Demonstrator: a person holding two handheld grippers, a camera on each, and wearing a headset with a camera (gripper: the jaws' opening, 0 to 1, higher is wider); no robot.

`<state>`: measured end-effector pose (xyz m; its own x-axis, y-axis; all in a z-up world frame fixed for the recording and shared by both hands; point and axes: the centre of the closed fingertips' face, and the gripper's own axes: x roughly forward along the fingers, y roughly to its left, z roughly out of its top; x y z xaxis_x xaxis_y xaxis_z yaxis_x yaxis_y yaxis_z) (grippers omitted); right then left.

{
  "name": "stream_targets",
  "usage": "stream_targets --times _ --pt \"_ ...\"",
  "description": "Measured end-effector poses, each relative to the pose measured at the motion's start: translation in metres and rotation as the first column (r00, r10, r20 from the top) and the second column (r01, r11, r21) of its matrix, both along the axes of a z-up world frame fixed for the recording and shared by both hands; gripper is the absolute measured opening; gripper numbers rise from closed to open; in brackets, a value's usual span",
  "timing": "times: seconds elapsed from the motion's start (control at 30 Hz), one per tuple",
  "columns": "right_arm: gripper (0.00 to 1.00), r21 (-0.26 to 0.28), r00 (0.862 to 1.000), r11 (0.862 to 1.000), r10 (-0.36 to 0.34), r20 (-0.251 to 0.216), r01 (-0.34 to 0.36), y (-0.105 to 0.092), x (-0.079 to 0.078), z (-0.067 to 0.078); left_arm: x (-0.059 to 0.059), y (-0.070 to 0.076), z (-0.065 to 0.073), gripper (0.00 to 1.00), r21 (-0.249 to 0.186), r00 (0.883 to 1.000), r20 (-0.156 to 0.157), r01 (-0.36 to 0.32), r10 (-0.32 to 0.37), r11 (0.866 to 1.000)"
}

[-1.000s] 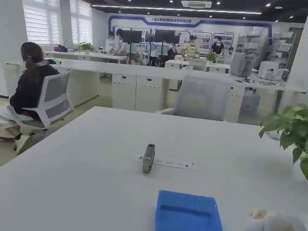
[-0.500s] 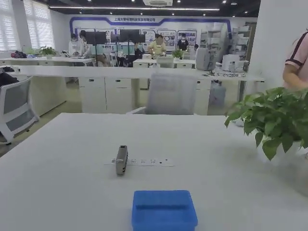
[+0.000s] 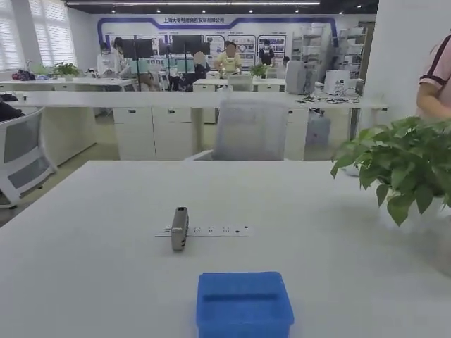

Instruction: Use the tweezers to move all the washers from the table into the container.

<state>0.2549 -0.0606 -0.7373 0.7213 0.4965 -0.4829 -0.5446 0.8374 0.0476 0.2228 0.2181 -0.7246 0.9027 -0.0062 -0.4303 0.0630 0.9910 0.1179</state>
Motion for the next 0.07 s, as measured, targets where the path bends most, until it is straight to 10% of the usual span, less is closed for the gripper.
stream_targets --times 0.07 --pt "0.99 -0.004 1.000 1.000 -0.004 0.001 0.004 -0.0012 -0.0002 -0.0006 -0.0008 -0.0002 -0.0004 0.99 0.003 1.000 -0.008 -0.003 0.003 1.000"
